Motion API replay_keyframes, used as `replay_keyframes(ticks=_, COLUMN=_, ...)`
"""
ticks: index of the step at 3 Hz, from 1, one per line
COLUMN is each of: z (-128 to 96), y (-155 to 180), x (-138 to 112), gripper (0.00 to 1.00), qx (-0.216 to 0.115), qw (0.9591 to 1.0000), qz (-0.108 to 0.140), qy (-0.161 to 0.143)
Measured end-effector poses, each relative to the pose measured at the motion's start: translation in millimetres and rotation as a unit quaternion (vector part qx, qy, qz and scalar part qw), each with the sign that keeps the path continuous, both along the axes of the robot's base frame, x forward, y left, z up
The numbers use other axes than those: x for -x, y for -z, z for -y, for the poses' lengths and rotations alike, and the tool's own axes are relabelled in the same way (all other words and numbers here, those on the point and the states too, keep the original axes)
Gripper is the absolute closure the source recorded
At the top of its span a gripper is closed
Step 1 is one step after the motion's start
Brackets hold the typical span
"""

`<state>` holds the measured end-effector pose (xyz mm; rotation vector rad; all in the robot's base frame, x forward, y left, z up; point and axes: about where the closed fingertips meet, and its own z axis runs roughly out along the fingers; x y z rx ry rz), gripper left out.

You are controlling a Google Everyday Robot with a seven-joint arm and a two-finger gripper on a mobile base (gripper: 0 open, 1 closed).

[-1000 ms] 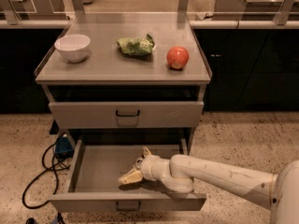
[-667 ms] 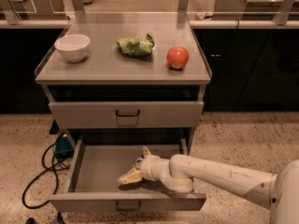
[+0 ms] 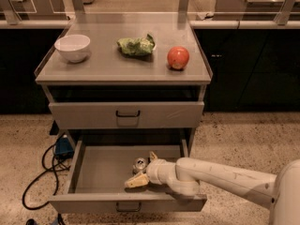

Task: Pick 7up can from middle drawer and place on counter

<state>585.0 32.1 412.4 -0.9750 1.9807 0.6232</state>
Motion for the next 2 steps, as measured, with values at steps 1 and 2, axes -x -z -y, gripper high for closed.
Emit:
replay_keyframes(ticks=1, z=-0.1, y=0.0, x=0.0, gripper=0.00, qx=0.000, qw=1.0000, qz=0.000, qy=0.000)
replay_keyframes(ticks=2, z=-0.1, y=0.0, x=0.0, gripper=0.19, qx=0.000, qw=1.0000, qz=0.000, qy=0.000)
